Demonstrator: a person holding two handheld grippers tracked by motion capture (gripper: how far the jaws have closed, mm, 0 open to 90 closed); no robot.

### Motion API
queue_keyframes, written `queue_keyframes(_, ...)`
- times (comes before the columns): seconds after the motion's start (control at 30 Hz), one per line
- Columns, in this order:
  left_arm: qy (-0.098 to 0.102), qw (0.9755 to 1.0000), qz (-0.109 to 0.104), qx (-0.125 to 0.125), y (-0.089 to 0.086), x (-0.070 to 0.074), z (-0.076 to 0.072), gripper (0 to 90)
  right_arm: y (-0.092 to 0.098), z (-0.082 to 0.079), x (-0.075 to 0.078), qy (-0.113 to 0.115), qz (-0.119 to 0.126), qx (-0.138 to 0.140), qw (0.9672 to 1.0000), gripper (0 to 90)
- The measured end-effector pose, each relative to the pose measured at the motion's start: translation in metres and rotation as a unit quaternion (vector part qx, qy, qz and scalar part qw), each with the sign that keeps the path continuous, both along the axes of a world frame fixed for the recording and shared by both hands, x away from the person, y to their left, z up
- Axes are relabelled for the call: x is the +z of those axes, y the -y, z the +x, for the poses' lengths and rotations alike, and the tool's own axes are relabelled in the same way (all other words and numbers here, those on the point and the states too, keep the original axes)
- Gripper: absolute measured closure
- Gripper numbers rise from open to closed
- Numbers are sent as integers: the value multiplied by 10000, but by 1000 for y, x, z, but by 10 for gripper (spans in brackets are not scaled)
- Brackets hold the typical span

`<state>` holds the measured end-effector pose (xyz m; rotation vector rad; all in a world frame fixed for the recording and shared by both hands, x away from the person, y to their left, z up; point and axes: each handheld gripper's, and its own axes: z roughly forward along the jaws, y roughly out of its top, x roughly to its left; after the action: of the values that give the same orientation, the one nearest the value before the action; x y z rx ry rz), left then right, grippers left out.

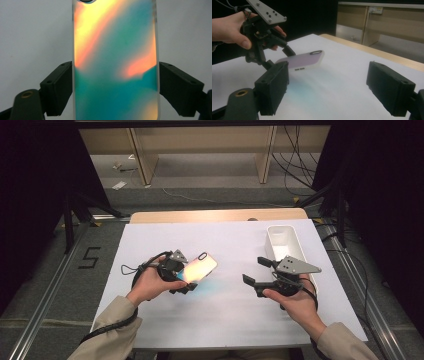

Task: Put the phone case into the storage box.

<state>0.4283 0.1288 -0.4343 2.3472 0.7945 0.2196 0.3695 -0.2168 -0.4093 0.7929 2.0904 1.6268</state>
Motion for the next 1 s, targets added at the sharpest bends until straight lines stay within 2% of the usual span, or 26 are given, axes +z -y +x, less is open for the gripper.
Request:
queue_keyframes(0.13,25,10000,-49,80,0,-1,-2,171,-5,3,0,-18,8,-12,10000,191)
queue_keyframes(0.53,117,9996,-213,117,3,0,-7,171,-17,15,1,-64,35,-39,10000,193)
queue_keyframes(1.0,177,9997,-185,26,11,-1,-15,171,-25,31,-2,-208,85,-146,9996,195)
